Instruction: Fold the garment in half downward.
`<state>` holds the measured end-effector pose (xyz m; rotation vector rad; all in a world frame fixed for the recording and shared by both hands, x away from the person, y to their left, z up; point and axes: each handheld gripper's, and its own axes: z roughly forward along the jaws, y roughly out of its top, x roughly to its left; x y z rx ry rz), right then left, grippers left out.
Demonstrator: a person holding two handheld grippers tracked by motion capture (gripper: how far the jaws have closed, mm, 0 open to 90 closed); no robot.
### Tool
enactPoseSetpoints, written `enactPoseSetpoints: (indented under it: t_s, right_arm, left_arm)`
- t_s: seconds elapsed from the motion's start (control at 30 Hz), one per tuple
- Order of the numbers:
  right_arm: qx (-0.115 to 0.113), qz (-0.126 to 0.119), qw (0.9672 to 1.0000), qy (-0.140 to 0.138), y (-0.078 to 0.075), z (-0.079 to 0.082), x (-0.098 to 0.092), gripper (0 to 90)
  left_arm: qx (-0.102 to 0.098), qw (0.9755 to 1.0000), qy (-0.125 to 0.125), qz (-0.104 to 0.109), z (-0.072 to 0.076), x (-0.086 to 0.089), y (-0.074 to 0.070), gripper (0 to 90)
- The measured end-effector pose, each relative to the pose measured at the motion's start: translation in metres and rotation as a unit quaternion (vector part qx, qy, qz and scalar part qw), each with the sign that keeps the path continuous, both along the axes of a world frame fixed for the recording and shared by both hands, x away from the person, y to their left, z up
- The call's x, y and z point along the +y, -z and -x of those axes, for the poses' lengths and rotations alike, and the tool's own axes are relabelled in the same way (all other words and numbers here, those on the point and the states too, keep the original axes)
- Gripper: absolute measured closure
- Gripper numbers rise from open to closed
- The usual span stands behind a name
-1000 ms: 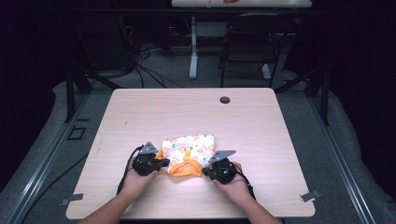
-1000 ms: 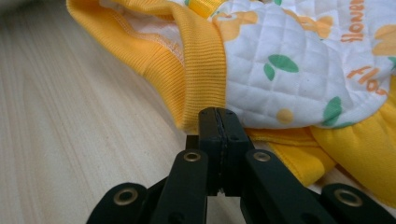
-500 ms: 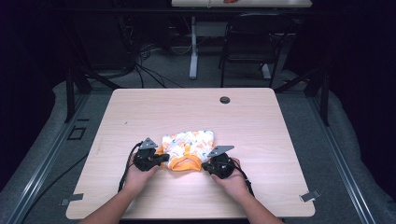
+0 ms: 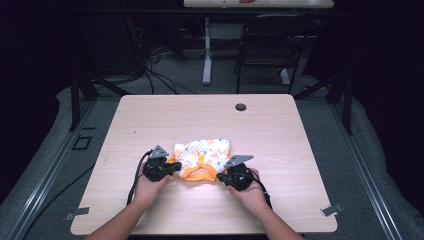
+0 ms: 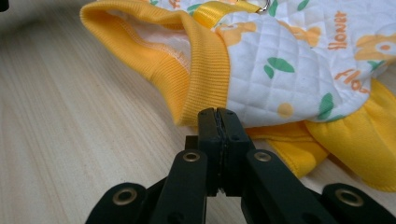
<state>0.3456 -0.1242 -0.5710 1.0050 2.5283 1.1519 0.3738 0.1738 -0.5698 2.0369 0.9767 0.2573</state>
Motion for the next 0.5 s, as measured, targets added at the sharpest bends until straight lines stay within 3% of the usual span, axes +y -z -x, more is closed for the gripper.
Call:
enactPoseSetpoints:
  t_s: [0.4, 0.5]
  right_arm:
    - [-0.03, -0.004, 0.9994, -0.016, -0.029, 0.011, -0.003, 87.9]
    - [-0.036, -0.01, 0.9992, -0.014, -0.034, 0.015, -0.005, 86.8]
  left_arm:
    - [-0.007, 0.9998, 0.013, 0.01, 0.01, 0.005, -0.016, 87.9]
    - [-0.012, 0.9995, 0.023, 0.016, 0.016, 0.01, -0.027, 87.6]
